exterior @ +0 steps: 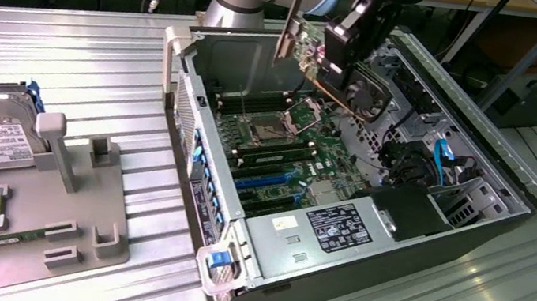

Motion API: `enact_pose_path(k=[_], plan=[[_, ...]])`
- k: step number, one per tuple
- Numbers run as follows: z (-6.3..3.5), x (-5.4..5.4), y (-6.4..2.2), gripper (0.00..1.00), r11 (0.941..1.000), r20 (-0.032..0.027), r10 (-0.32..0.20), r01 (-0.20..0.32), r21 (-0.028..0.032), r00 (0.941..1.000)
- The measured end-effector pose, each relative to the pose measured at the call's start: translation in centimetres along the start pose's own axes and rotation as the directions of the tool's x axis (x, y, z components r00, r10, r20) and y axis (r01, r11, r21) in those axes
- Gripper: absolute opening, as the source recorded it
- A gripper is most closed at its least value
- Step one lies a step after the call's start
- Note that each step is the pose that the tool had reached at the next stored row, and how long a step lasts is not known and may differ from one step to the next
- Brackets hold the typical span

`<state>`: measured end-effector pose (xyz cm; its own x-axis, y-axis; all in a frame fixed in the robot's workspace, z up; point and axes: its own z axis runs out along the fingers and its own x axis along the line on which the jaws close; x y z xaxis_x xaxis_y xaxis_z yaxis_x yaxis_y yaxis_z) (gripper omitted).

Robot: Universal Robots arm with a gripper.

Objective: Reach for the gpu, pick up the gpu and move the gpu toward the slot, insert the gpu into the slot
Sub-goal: 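Insert the gpu into the slot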

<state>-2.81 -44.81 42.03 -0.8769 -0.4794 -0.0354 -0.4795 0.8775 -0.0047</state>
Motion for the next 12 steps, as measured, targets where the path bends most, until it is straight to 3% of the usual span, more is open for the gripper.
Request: enact_pose_path(k=[12], plan=[[0.0,0.0,0.0,0.28,0.9968,0.0005,-0.08,0.08,-0.0028,0.9968]])
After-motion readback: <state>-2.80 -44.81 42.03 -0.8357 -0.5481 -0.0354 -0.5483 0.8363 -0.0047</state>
